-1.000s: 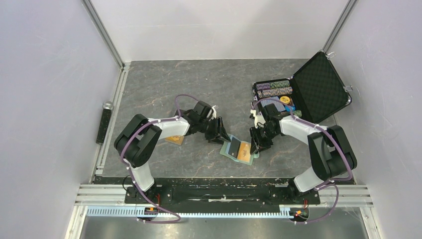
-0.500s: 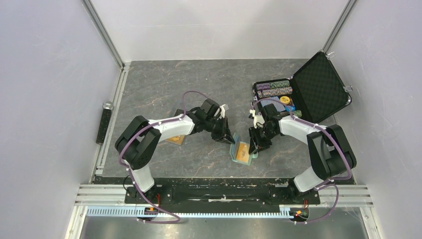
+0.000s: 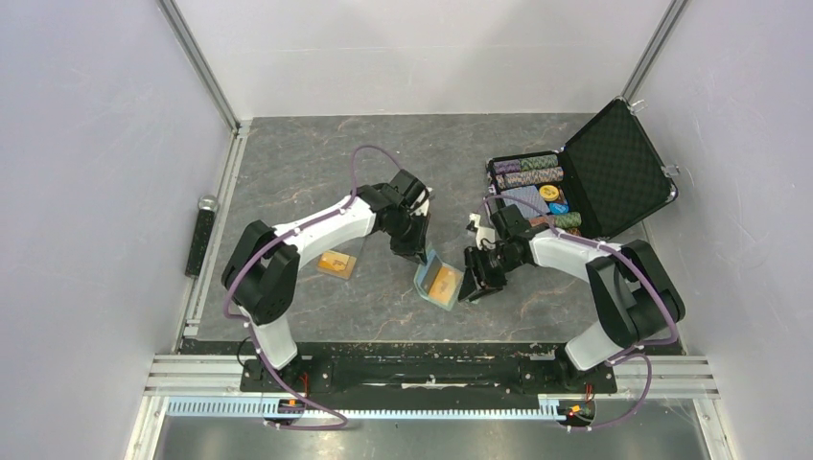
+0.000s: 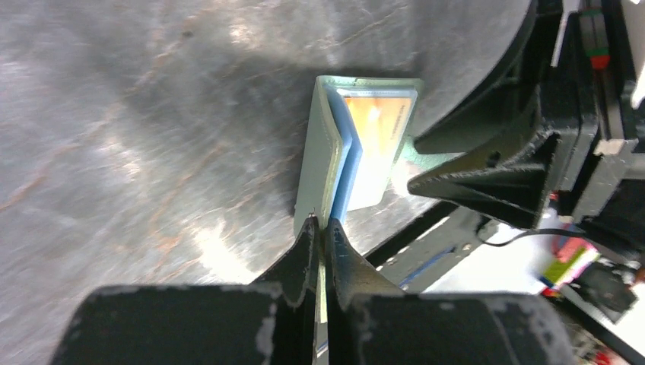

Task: Put the credit cards into the card holder
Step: Close the card holder at the center of the board.

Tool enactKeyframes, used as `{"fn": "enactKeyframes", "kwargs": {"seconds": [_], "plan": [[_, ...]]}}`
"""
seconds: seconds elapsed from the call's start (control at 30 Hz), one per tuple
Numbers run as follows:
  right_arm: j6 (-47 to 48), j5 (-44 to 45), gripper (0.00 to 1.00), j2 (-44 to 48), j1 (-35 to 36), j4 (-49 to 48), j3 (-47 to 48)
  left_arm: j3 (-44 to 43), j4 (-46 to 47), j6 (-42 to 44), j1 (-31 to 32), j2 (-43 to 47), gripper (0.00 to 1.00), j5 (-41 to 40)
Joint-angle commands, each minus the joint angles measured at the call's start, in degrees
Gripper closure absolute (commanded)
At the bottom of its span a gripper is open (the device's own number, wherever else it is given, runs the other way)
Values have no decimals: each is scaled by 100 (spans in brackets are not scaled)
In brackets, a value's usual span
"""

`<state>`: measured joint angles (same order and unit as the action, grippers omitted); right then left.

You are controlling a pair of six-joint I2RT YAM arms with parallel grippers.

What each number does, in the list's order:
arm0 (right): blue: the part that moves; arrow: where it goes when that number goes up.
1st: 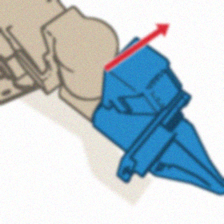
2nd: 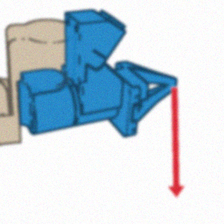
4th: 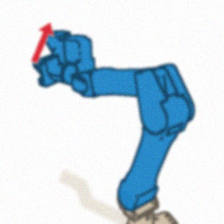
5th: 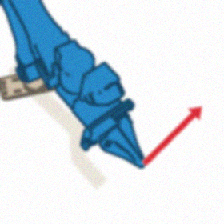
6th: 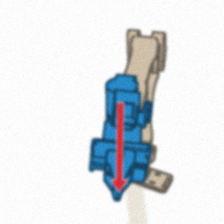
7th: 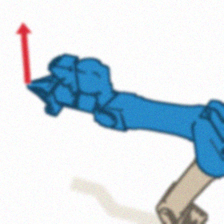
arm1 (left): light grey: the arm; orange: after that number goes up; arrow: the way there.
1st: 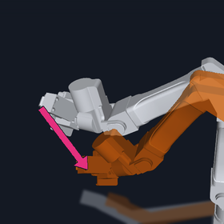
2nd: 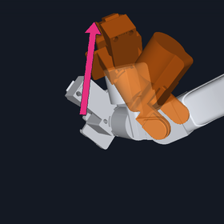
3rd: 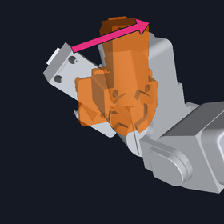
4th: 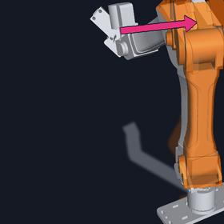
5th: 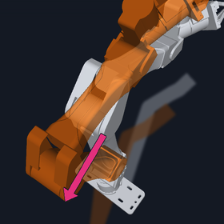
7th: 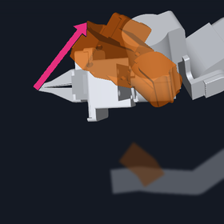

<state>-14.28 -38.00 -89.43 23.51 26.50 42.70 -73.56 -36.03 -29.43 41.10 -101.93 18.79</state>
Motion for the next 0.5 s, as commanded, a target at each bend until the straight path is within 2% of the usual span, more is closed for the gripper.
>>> {"fn": "enactKeyframes", "kwargs": {"seconds": [0.0,0.23,0.3,0.4,0.47], "plan": [[-377,-507,57,140,58,-419,-22,-730,-1295,1181,-76,-187,98,-1078],[-856,-788,54,333,-22,-925,47,-1112,-1491,1345,90,-494,95,-1095],[-952,-797,53,404,-97,-996,95,-1238,-1448,1299,246,-660,85,-992],[-1017,-836,53,489,-265,-1033,159,-1280,-1105,1050,446,-814,65,-540],[-1031,-874,53,523,-371,-1049,187,-1136,-679,740,498,-831,59,-169]]}}
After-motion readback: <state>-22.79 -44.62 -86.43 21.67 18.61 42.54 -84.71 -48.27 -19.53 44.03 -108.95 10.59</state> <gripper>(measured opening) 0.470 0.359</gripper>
